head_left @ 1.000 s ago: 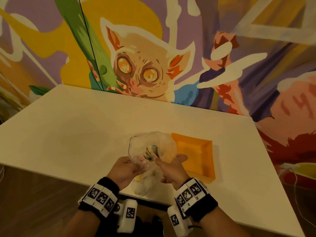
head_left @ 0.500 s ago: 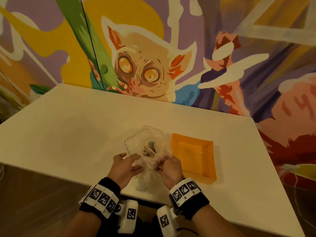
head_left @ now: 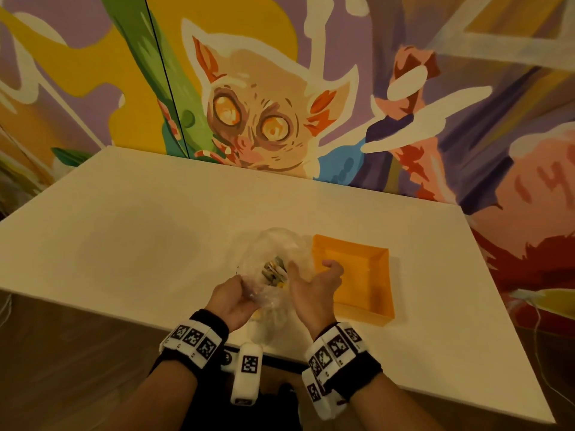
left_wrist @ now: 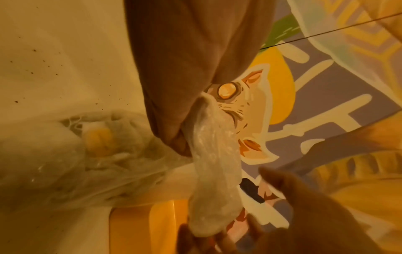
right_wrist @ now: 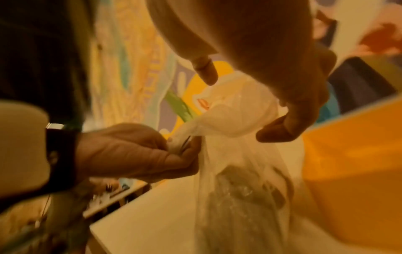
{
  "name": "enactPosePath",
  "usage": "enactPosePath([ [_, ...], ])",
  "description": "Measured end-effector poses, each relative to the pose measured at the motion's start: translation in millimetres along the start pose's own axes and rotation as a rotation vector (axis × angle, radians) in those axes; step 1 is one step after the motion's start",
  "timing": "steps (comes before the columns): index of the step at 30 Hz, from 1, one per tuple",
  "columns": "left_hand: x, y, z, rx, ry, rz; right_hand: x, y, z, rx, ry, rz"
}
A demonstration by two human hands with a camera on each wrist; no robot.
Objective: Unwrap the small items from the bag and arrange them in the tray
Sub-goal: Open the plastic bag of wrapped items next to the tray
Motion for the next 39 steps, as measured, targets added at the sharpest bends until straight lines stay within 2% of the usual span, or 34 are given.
enactPosePath([
  [2,1.4,3.2,-0.4,0.011,0.012,0.011,0.8,-5.3,-2.7,-0.149,-0.019,0.206],
  [3,2.3,4.3,-0.7,0.007,0.025,0.014,1.7,-7.6,-2.2,-0.197,-0.035,0.26],
  [5,-0.4,3.1,-2.2,0.059,0.044,0.0,8.7,-13.5,-0.4,-0.117,-0.064,0.229],
  [6,-0.8,1.8,-1.6,0.14,0.021,-0.052,11.1,-15.8,0.9,-0.067,-0.064,0.188],
  [8,2.7,0.6,0.4,0.361,-0.094,-0.265,15.8,-20.8,1.1,-0.007,-0.06,0.095],
  [10,7.2,1.2,3.6,0.579,-0.197,-0.593,18.6,-27.8,-3.0,0.051,-0.048,-0.013],
  [12,8.8,0.7,3.0,0.804,-0.226,-0.89,21.6,-33.5,-10.6,0.046,-0.012,-0.077],
  [14,10.9,1.8,1.0,0.964,-0.258,-0.991,24.2,-37.0,-18.3,0.087,0.031,-0.197],
  [15,14.9,2.7,1.9,0.95,-0.274,-0.981,23.9,-35.2,-21.1,0.157,0.059,-0.285],
  [16,19.4,3.2,4.0,0.861,-0.261,-0.908,24.2,-32.5,-23.2,0.238,0.082,-0.374],
  [18,22.0,4.1,5.8,0.573,-0.192,-0.667,27.5,-32.4,-22.6,0.401,0.09,-0.516],
  [21,19.4,3.5,6.7,0.236,-0.107,-0.297,35.8,-39.0,-15.7,0.51,0.082,-0.572],
  [23,15.9,0.3,8.9,0.141,-0.071,-0.15,38.1,-44.5,-12.6,0.502,0.057,-0.599],
  [25,15.6,0.6,10.2,0.164,-0.071,-0.115,36.9,-46.8,-9.0,0.404,0.033,-0.502],
  [28,17.6,2.4,9.2,0.36,-0.093,-0.227,30.4,-40.8,2.3,0.088,0.173,-0.099],
  [30,21.7,2.8,9.6,0.577,-0.082,-0.401,26.8,-39.5,7.9,-0.118,0.252,0.174],
  [33,22.8,5.3,9.8,0.83,-0.025,-0.798,31.5,-40.9,10.7,-0.351,0.18,0.458],
  [35,21.2,6.8,6.1,1.001,0.043,-1.032,34.9,-37.9,9.4,-0.426,0.127,0.578],
  [36,22.5,6.5,4.3,1.099,0.056,-1.1,35.3,-35.5,8.5,-0.445,0.12,0.609],
  [39,30.5,-4.6,-4.8,1.335,-0.01,-1.155,33.6,-25.9,4.6,-0.45,0.163,0.612],
])
Point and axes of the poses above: each hand's wrist, its own x-axis towards the middle knuckle, its own z-axis out of the back of the hand, y = z × x, the point moved 1 cm from there along x, towards the middle knuckle, and after that the axes turned 10 degrees about -y, right-handed, at the moved point
